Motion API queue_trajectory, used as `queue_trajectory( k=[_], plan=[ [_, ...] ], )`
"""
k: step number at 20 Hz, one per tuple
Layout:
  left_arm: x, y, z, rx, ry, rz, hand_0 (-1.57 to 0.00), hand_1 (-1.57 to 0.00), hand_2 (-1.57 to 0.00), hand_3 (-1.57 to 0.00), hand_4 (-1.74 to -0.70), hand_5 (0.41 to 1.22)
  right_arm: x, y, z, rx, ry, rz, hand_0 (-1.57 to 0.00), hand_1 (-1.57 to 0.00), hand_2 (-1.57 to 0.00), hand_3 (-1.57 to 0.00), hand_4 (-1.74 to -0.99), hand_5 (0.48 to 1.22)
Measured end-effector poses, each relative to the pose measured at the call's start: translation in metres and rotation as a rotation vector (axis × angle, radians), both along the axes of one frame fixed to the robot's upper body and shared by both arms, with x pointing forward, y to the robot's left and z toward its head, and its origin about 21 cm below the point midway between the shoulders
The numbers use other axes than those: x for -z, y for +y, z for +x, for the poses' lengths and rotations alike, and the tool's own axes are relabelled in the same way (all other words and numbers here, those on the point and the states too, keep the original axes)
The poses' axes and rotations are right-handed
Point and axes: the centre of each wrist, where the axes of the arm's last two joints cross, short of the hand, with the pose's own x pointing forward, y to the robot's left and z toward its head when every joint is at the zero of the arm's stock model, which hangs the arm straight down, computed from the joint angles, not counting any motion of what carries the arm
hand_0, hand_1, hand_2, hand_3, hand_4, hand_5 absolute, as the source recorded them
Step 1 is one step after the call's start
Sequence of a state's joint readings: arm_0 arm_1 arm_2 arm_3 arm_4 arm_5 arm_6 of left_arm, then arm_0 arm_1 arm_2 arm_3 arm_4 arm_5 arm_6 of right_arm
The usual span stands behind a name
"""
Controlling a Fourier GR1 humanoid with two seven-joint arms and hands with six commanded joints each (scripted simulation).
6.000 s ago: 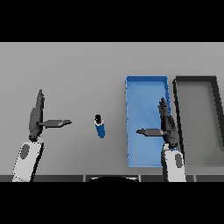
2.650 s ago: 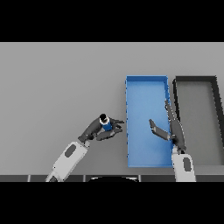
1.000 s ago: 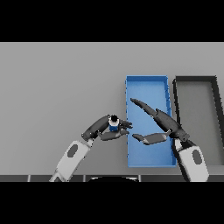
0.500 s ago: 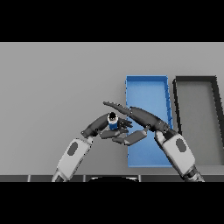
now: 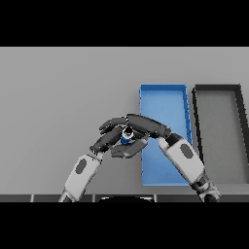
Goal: Pick up the blue pipe and place it into the blue bin.
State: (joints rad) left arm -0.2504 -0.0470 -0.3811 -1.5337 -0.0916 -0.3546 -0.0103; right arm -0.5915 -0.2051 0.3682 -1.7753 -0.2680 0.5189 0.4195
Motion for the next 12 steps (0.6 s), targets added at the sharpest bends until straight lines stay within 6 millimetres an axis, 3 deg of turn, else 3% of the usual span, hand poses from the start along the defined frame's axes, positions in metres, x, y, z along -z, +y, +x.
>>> queue_trajectory(
  k=[3,4,5,8,12],
  plan=[
    [-0.003,-0.001,0.002,-0.015,-0.014,0.026,-1.57,-1.57,-1.57,-1.51,-1.66,1.221,0.001,0.006,0.001,-0.018,0.007,0.021,-1.13,-1.13,-1.15,-0.95,-1.551,0.596],
    [0.0,0.001,0.001,-0.005,-0.01,0.007,-1.57,-1.57,-1.57,-1.52,-1.68,1.221,0.005,0.01,-0.001,-0.025,0.031,0.021,-1.22,-1.22,-1.23,-1.02,-1.581,0.65],
    [-0.001,0.0,0.003,0.0,-0.001,-0.021,-1.57,-1.57,-1.57,-1.53,-1.69,1.221,0.005,0.007,-0.001,-0.025,0.041,0.04,-1.29,-1.29,-1.3,-1.1,-1.606,0.765],
    [-0.001,-0.003,0.001,0.018,0.012,-0.062,-1.57,-1.57,-1.57,-1.46,-1.71,1.221,0.004,0.01,-0.002,-0.046,0.055,0.068,-1.43,-1.43,-1.43,-1.3,-1.665,0.987],
    [-0.001,-0.002,0.003,0.022,-0.01,-0.076,-1.57,-1.57,-1.57,-1.43,-1.73,1.221,0.009,0.013,-0.007,-0.052,0.021,0.074,-1.51,-1.51,-1.51,-1.46,-1.71,1.125]
  ],
)
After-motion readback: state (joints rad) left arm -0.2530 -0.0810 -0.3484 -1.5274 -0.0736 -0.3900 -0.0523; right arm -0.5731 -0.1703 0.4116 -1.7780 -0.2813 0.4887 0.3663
